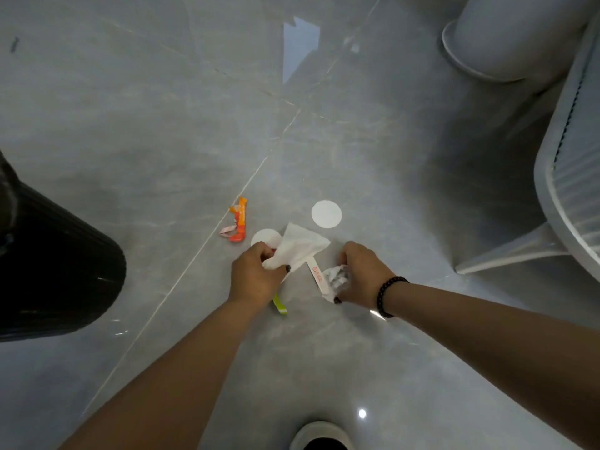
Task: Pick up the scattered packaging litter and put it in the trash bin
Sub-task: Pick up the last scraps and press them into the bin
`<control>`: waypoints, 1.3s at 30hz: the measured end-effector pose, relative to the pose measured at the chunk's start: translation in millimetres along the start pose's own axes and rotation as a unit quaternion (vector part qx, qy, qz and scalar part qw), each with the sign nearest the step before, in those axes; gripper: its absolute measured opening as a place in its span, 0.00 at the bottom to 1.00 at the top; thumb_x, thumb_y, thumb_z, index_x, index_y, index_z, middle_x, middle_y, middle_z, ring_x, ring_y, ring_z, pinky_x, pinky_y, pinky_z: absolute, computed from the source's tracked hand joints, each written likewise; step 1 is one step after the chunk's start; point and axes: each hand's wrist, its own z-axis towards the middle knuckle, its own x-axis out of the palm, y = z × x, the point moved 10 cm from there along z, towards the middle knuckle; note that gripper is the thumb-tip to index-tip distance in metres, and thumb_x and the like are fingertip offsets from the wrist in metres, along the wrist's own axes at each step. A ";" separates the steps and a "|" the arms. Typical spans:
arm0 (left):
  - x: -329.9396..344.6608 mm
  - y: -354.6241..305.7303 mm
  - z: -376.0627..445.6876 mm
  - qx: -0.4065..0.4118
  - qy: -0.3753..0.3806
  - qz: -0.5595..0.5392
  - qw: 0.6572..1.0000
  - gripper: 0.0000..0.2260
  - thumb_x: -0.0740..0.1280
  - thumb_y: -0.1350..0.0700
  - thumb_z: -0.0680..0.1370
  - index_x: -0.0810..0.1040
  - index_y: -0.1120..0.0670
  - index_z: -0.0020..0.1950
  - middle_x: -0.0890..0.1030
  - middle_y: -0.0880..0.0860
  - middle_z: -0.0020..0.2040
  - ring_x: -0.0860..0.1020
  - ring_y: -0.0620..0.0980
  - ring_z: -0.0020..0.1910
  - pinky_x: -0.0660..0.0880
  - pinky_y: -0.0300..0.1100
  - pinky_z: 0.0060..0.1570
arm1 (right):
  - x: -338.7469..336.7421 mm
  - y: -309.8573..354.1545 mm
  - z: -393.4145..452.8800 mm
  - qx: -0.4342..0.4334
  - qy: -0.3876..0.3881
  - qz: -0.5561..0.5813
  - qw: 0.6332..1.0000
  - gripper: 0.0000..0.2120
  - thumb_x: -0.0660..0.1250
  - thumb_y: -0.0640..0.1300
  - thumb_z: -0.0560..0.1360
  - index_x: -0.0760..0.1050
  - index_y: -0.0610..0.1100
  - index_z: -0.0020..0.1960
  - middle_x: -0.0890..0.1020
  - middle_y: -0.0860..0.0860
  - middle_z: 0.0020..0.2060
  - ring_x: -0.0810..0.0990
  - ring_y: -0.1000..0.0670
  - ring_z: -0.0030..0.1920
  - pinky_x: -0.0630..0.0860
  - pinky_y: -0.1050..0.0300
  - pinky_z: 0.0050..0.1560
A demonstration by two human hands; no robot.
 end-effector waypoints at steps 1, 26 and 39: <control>-2.8 1.7 -3.1 0.002 0.004 0.002 1.000 0.14 0.76 0.59 0.67 0.70 0.51 0.34 0.74 0.44 0.32 0.73 0.46 0.34 0.66 0.28 0.28 | 1.1 -0.9 0.8 0.006 0.003 0.014 1.000 0.26 0.78 0.44 0.60 0.66 0.46 0.50 0.72 0.48 0.51 0.72 0.50 0.46 0.69 0.61 0.41; -38.4 -1.1 45.6 -0.026 0.010 -0.071 0.997 0.44 0.82 0.62 0.59 0.66 0.55 0.71 0.71 0.55 0.65 0.77 0.52 0.58 0.75 0.45 0.59 | 50.7 67.1 -29.5 -0.144 -0.011 -0.020 0.989 0.11 0.67 0.40 0.71 0.73 0.43 0.53 0.70 0.48 0.51 0.69 0.45 0.53 0.69 0.58 0.42; -22.2 1.0 43.3 -0.027 0.064 0.128 0.989 0.19 0.77 0.56 0.67 0.79 0.57 0.56 0.82 0.56 0.54 0.79 0.56 0.54 0.68 0.37 0.45 | 4.8 50.7 4.1 -0.139 -0.083 0.063 0.985 0.07 0.70 0.33 0.65 0.77 0.39 0.42 0.68 0.48 0.42 0.75 0.43 0.42 0.62 0.68 0.40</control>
